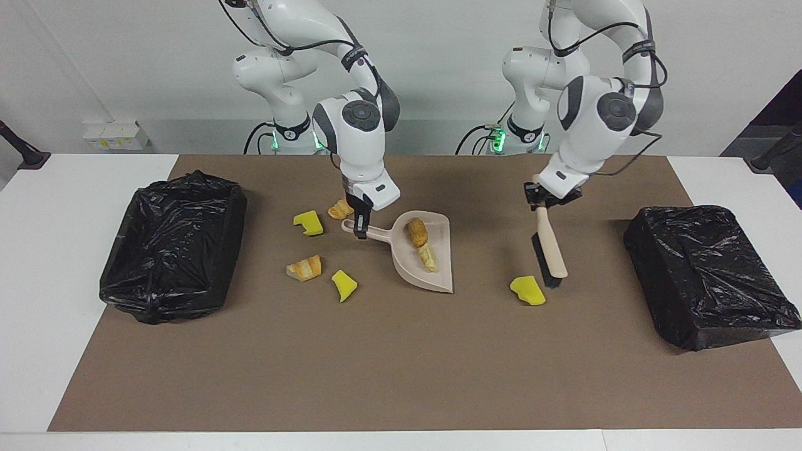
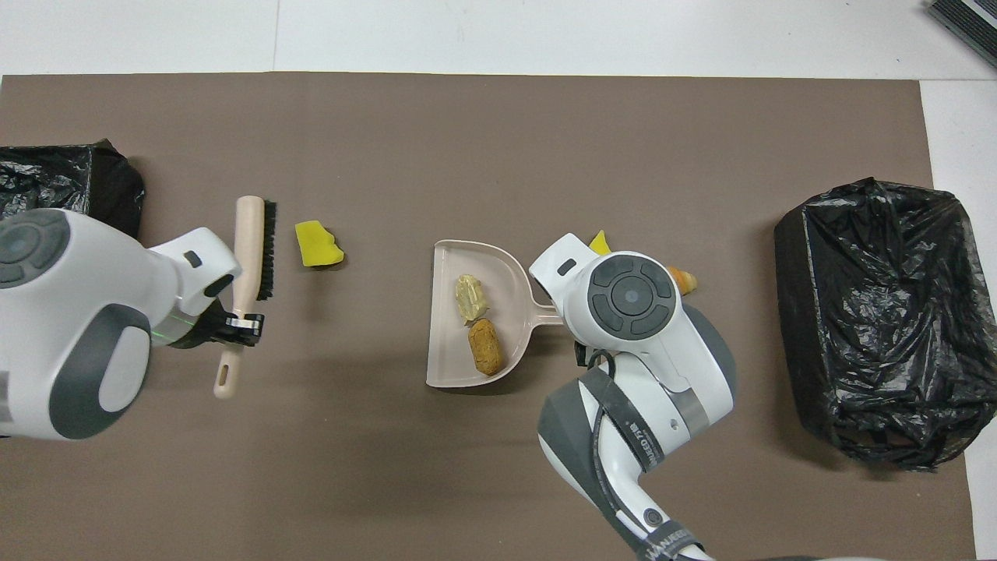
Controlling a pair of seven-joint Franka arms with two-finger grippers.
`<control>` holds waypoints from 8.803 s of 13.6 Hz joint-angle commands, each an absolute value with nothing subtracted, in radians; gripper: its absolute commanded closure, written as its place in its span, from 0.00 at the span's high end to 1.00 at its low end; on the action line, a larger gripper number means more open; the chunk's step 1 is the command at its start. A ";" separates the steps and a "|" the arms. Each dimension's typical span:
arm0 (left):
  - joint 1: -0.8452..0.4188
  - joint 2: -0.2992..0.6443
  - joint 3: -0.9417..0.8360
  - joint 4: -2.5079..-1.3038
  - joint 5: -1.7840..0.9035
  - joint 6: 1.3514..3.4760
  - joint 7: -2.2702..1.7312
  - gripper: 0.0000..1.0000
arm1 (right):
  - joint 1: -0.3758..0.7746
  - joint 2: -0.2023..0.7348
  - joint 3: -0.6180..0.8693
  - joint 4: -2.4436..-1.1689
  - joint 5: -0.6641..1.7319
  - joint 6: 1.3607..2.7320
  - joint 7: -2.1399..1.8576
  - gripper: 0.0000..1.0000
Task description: Sweep and dump trash in bin
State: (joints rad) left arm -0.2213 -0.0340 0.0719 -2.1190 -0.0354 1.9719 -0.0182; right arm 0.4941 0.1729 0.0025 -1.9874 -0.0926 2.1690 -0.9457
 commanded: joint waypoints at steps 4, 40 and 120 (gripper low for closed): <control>-0.169 0.190 0.054 -1.994 0.017 2.098 0.074 0.00 | 0.517 0.230 0.008 -1.950 -0.083 2.201 -0.902 0.00; -0.803 -0.356 -0.215 -2.489 -0.207 1.932 -0.886 0.00 | 0.221 0.138 0.005 -1.823 0.052 2.007 -1.379 0.00; -0.101 0.050 -0.202 -1.582 -0.031 1.733 -0.014 1.00 | 0.937 0.005 0.018 -2.161 -0.014 2.114 1.015 1.00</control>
State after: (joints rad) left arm -0.0745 0.0328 -0.2079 -1.5650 -0.0215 1.6922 -0.0218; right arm 0.8984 0.1000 0.0225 -2.0398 -0.0329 2.0795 0.9671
